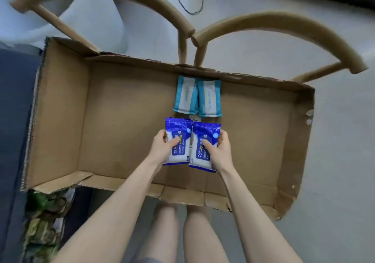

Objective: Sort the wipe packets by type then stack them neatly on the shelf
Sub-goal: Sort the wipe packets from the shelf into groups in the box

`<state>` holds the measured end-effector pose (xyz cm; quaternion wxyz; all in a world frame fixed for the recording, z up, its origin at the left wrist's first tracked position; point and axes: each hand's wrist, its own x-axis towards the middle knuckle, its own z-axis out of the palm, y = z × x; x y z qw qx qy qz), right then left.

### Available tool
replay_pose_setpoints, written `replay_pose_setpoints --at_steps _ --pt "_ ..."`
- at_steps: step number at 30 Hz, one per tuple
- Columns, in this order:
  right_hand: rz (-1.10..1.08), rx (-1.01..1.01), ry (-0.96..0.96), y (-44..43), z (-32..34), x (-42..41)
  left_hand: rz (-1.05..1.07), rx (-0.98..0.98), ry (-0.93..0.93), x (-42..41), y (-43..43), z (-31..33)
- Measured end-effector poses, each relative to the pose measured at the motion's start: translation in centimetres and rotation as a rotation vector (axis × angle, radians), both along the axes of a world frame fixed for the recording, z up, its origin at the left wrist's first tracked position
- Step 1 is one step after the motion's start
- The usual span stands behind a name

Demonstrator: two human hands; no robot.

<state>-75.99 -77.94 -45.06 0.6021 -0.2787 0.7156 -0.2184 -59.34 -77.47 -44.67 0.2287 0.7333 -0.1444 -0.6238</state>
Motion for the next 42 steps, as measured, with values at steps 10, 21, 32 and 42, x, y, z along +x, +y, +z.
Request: replay_pose_setpoints --at_steps 10,21,32,42 --pt "0.166 -0.069 0.357 -1.6 -10.9 -0.2 -0.117 -0.102 -0.286 0.0 -1.4 -10.5" --pt "0.431 -0.136 0.604 -1.3 -11.5 -0.3 -0.457 -0.121 -0.511 -0.8 0.0 -12.0" --pt "0.803 -0.283 0.618 -1.2 0.5 -0.1 -0.67 -0.181 -0.571 1.3 1.3 0.0" --pt "1.009 -0.809 0.463 5.6 17.9 6.6 -0.338 -0.398 -0.759 6.1 13.0 19.1"
